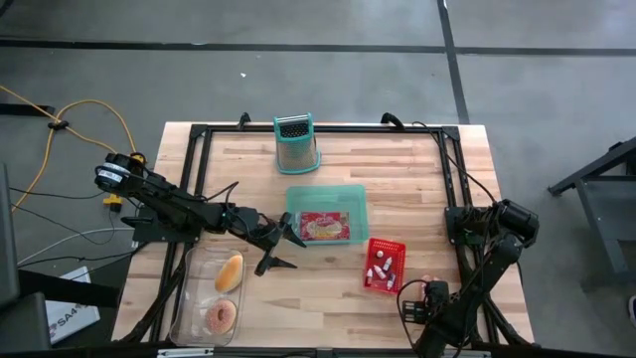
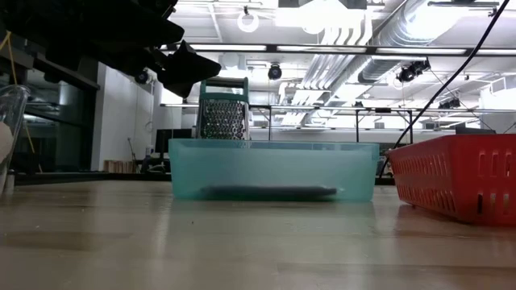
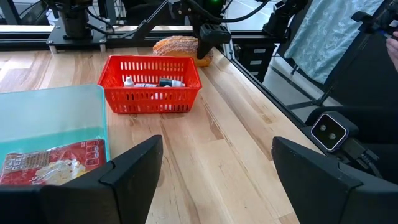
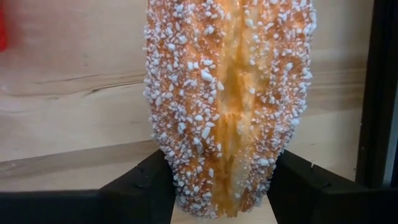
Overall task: Pick & Place Food Item
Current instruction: Put the bread into the transparent bin
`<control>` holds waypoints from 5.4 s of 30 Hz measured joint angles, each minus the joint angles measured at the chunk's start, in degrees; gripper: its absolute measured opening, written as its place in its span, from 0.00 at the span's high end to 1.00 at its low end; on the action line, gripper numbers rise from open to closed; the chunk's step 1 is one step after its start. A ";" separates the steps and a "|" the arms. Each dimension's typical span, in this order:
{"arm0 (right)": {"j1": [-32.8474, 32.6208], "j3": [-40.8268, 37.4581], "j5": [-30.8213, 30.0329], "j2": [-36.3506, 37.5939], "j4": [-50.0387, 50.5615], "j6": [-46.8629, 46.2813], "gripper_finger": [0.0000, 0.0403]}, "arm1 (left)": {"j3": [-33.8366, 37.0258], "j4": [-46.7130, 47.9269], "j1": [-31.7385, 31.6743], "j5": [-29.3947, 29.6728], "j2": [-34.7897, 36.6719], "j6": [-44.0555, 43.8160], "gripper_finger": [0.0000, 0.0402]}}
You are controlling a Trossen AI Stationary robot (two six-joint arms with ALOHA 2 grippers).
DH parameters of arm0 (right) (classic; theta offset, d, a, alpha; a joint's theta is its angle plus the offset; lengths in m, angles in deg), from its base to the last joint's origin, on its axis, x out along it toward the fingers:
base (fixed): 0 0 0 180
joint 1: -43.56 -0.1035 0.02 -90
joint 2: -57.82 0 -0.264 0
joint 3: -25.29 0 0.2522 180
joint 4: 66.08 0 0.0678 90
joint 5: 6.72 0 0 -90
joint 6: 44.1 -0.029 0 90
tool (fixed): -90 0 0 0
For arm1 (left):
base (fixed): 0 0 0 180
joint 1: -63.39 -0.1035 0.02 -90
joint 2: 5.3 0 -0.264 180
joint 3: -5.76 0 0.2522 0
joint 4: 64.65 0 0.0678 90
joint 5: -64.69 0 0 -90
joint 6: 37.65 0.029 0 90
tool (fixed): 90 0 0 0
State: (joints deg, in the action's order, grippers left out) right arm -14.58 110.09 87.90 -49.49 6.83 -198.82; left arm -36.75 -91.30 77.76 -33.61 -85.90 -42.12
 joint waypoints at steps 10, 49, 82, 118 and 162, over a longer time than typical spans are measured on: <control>-0.01 0.00 -0.60 0.00 0.15 0.14 0.50 | 0.00 0.00 0.00 -0.01 0.00 0.00 0.27; -1.87 0.02 -10.23 15.77 15.34 6.64 0.50 | 0.00 0.00 -0.01 -0.01 0.00 0.00 0.27; 16.85 0.02 -22.55 16.28 -10.44 64.99 0.50 | 0.00 0.00 -0.02 0.00 0.00 0.00 0.27; 32.77 0.07 -6.77 14.25 -26.42 111.87 0.50 | 0.00 0.02 0.00 0.00 0.00 0.00 0.27; 36.88 0.04 -5.13 8.46 -31.55 132.09 0.50 | 0.00 -0.48 0.00 -0.01 0.00 0.00 0.27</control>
State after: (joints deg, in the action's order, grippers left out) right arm 22.30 110.14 82.77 -41.03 -24.71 -66.73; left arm -36.75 -91.78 77.76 -33.62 -85.90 -42.12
